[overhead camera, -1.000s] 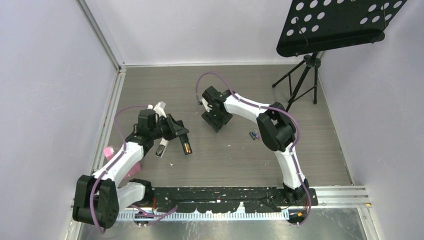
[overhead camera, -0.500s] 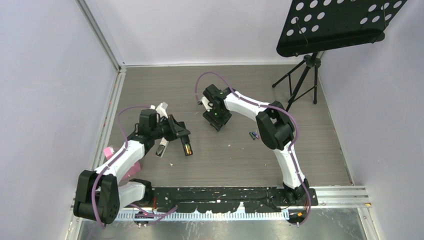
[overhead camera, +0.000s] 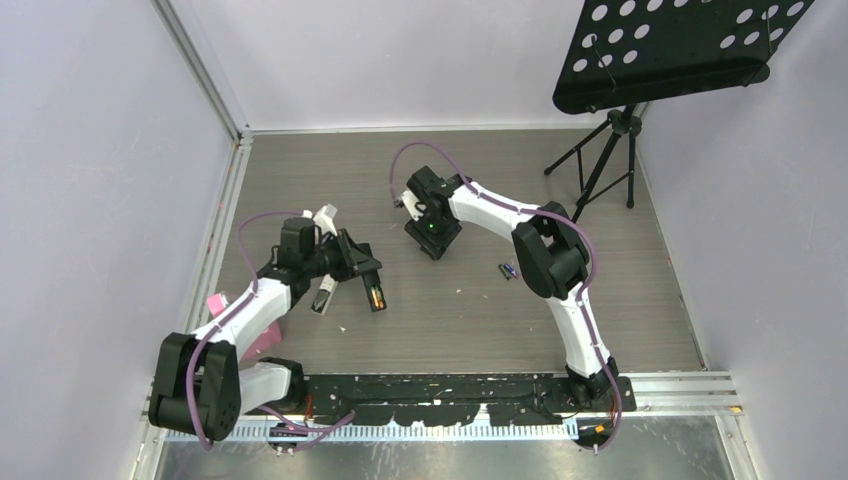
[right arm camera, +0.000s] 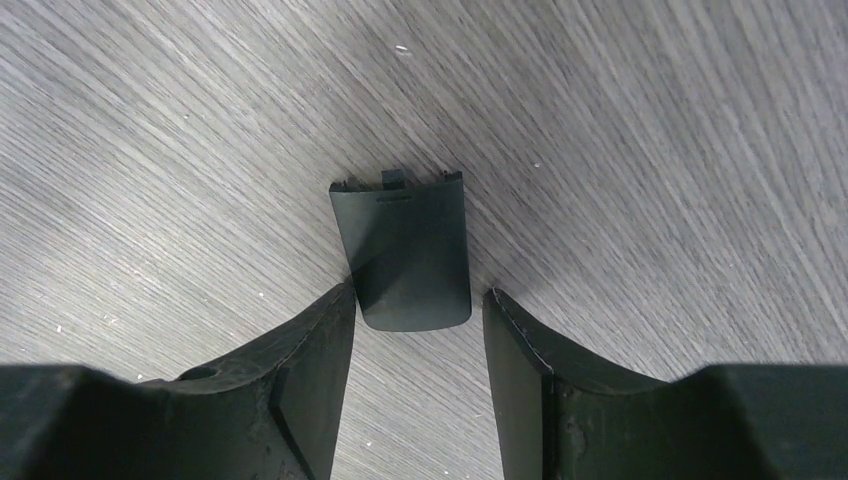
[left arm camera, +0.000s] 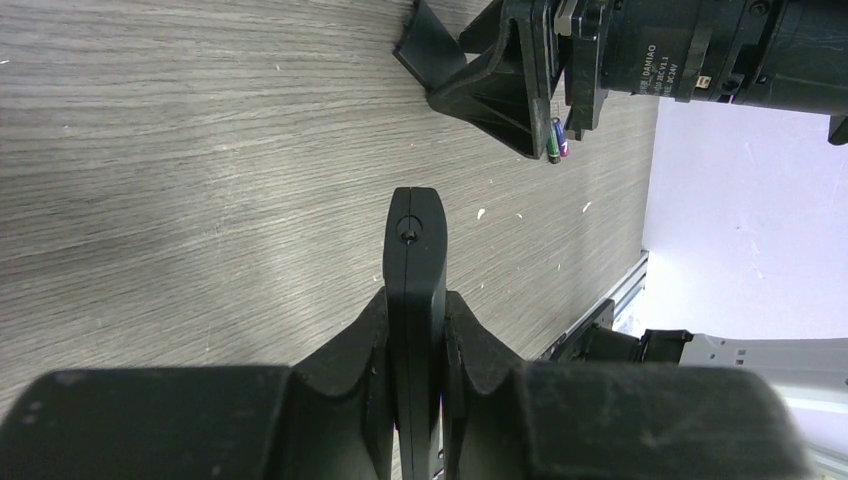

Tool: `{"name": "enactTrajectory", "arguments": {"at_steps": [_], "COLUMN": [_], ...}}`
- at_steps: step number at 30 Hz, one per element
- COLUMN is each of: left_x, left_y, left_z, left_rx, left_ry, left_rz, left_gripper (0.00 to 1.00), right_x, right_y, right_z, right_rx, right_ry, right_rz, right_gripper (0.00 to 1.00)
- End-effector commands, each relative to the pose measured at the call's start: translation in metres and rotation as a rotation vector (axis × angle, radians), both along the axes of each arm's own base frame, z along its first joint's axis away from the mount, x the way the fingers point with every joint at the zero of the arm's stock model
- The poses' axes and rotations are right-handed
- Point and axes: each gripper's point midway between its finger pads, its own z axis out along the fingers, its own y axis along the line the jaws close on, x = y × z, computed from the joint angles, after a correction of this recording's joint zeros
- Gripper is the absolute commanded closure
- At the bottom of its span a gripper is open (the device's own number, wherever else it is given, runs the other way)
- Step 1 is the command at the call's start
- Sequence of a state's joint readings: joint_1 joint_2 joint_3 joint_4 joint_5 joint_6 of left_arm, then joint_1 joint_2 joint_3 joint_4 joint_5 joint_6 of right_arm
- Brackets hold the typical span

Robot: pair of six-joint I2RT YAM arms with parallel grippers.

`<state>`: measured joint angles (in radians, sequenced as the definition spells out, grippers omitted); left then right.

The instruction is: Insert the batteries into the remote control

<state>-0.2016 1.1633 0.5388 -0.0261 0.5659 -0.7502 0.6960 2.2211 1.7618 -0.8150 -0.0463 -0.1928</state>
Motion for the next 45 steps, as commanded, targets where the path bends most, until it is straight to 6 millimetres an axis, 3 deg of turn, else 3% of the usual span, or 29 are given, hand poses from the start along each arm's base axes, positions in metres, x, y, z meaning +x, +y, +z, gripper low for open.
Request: {"name": "enactTrajectory", "arguments": {"at_steps": [1,3,7,14,19,26,30,37,45], "left_x": [0.013,0.013,0.014,0.022,0.037,0.051,0.055,0.056,0.056], "left_y": [-0.006,-0.006,-0.008,-0.012,-0.023,-0.063,-0.087,-0.118,-0.128], "left_z": [0.023,0.023,0.023,0.020,0.017,0.008,-0.007,-0.012,-0.011], "left_rx": [-0.033,-0.036,-0.043,-0.085,-0.084,-0.159,-0.172,-0.236,-0.305], "left_ry": [-0.088,-0.089,-0.096,-0.132,-0.203,-0.247,-0.232,-0.254,-0.239], "left_rz": [-0.029,-0.032,-0.037,-0.001,0.075,0.103,0.087,0.065,0.069], "left_gripper": [1.00,1.00,1.00,1.00,1.00,1.00,1.00,1.00,1.00], "right_x": [0.000,-0.002,-0.005,-0.021,-0.040,-0.073,-0.085,-0.105,-0.118], "right_y": [0.003,-0.001,-0.009,-0.019,-0.037,-0.059,-0.055,-0.035,-0.010], "right_z": [-0.030,-0.030,-0.023,0.008,0.020,0.037,0.052,0.073,0.078], "right_rx": [-0.005,-0.023,-0.033,0.032,0.044,0.102,0.197,0.368,0.492], "right_ry": [0.028,0.033,0.014,-0.027,-0.048,-0.064,-0.076,-0.024,0.065], "right_rz": [0.024,0.010,-0.037,-0.155,-0.291,-0.460,-0.486,-0.457,-0.458], "right_gripper": [0.48,0.58,0.69,0.70,0.68,0.68,0.68,0.68,0.68]}}
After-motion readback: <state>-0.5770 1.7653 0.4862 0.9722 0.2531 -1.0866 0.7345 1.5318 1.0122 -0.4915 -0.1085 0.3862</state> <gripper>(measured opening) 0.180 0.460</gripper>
